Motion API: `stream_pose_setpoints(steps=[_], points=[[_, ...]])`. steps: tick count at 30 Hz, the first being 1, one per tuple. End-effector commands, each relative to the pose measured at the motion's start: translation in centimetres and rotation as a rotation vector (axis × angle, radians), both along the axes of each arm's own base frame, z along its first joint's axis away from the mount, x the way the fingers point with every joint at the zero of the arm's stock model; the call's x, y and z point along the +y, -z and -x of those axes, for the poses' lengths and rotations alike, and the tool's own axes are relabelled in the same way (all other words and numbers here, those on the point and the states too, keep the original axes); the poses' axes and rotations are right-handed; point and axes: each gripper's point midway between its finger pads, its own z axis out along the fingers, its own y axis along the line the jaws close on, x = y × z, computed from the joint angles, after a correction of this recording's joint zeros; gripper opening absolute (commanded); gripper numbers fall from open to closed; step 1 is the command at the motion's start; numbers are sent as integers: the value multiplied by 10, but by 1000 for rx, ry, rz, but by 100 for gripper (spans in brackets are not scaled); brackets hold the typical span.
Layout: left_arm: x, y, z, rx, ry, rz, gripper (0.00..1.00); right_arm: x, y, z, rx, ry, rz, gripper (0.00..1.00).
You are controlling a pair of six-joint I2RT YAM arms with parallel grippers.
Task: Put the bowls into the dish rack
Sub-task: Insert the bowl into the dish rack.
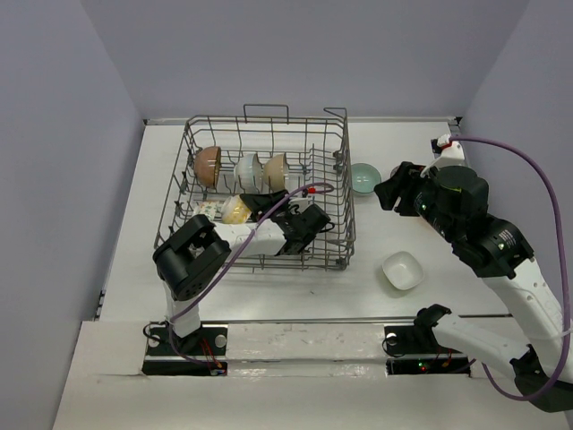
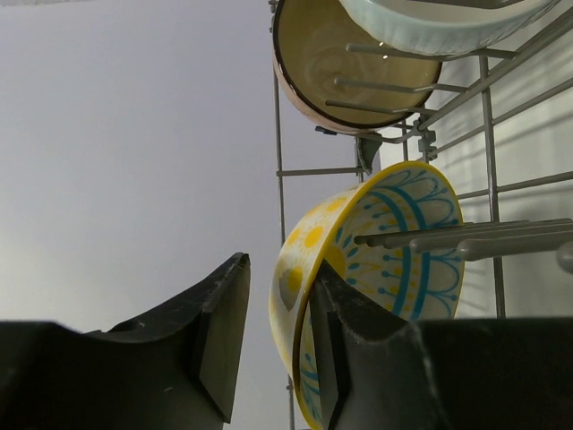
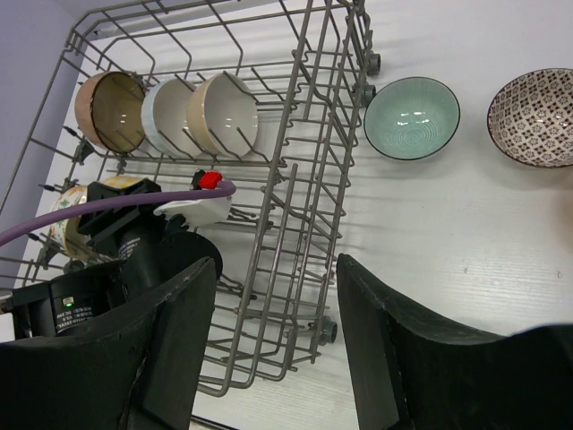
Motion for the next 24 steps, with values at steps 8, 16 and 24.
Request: stream_pose_setpoints(steps=[8, 16, 24], points=[[4, -36, 29, -168, -67, -82, 51, -3, -5, 1, -26, 9, -3, 62], [3, -47, 35, -211, -53, -7, 64, 2, -8, -2, -25, -7, 1, 62], [10, -59, 40, -267, -60, 95, 74, 7, -9, -6, -22, -23, 4, 62]])
